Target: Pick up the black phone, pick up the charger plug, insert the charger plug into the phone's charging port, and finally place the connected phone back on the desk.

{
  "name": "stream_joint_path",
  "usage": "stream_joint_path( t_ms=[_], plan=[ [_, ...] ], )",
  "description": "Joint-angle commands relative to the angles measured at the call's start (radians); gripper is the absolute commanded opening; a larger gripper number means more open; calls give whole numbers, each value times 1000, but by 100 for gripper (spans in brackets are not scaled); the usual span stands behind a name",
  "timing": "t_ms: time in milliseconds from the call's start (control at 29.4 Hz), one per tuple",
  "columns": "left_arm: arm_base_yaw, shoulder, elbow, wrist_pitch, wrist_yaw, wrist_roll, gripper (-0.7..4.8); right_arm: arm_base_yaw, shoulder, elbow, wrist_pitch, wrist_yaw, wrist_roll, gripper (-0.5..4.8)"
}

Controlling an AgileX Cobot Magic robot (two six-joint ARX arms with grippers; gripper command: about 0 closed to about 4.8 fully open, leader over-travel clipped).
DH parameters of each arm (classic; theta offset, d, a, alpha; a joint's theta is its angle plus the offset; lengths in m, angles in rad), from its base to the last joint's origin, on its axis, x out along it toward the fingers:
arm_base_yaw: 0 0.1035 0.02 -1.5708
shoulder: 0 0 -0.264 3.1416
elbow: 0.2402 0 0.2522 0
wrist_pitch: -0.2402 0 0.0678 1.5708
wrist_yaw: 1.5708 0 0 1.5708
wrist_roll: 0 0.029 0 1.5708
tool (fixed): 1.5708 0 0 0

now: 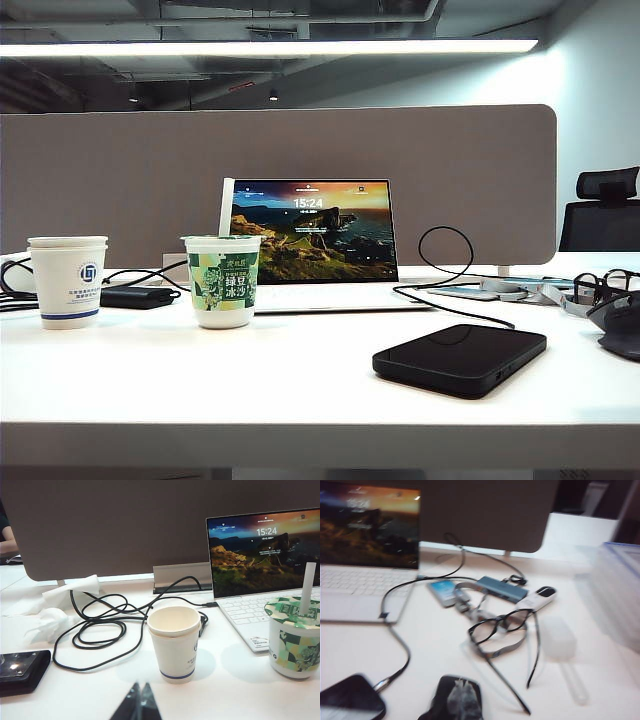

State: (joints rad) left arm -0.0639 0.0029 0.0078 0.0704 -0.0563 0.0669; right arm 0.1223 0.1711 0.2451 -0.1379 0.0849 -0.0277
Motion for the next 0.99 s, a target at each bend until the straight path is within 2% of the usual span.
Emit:
stream_joint_path(
  t_ms=[34, 204, 374, 545, 613, 987],
  plan=[
    [1, 1, 0, 13, -3, 5, -5, -49, -98, -60, 68, -38, -3, -1],
    [1, 1, 0, 13, -3, 4, -5, -97, -169, -122, 76, -35, -2, -1],
    [1, 1, 0, 13, -3, 4, -5, -102, -168, -171, 113, -35, 13, -1],
    [1, 1, 0, 13, -3, 4, -5, -100, -168, -237, 187, -35, 103, -1],
    [1, 1, 0, 13, -3, 4, -5, -100, -168, -240, 174, -35, 134, -1],
    [1, 1, 0, 13, -3, 4, -5, -101, -168, -240, 172, -35, 132, -1]
  ],
)
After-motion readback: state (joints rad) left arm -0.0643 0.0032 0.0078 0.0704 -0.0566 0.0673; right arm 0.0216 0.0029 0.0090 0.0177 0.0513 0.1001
